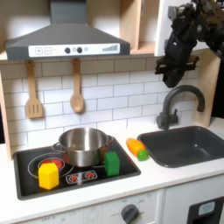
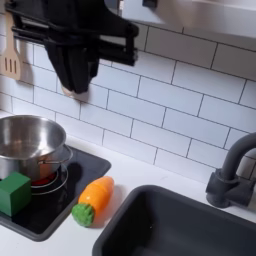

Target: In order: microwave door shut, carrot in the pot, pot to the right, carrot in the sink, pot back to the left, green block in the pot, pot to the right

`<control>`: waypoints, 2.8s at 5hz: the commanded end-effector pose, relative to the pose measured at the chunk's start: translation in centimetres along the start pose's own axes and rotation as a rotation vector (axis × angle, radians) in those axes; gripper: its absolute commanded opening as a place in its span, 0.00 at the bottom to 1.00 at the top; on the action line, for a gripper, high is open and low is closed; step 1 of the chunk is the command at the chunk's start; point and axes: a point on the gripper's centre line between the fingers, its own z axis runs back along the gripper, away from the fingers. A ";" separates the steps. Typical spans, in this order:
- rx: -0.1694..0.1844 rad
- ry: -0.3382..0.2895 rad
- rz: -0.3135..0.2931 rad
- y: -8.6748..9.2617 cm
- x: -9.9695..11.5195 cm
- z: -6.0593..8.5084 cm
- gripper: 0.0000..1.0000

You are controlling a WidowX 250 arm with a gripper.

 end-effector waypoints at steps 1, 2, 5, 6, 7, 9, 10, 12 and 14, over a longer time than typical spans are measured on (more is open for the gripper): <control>-0.072 0.016 -0.066 -3.0 -0.1 -0.6 0.00; -0.100 -0.005 -0.088 -3.8 0.8 -0.8 0.00; -0.127 -0.012 -0.096 -4.4 3.5 -2.5 0.00; -0.139 -0.010 -0.111 -4.4 4.2 -2.6 0.78; -0.149 -0.013 -0.116 -4.6 4.7 -2.6 1.00; -0.137 -0.030 -0.115 -4.1 6.1 -2.8 1.00; -0.123 -0.035 -0.101 -3.1 7.3 -3.3 1.00; -0.121 -0.055 -0.082 -2.5 9.8 -3.9 1.00; -0.120 -0.029 -0.089 -2.7 10.2 -4.1 1.00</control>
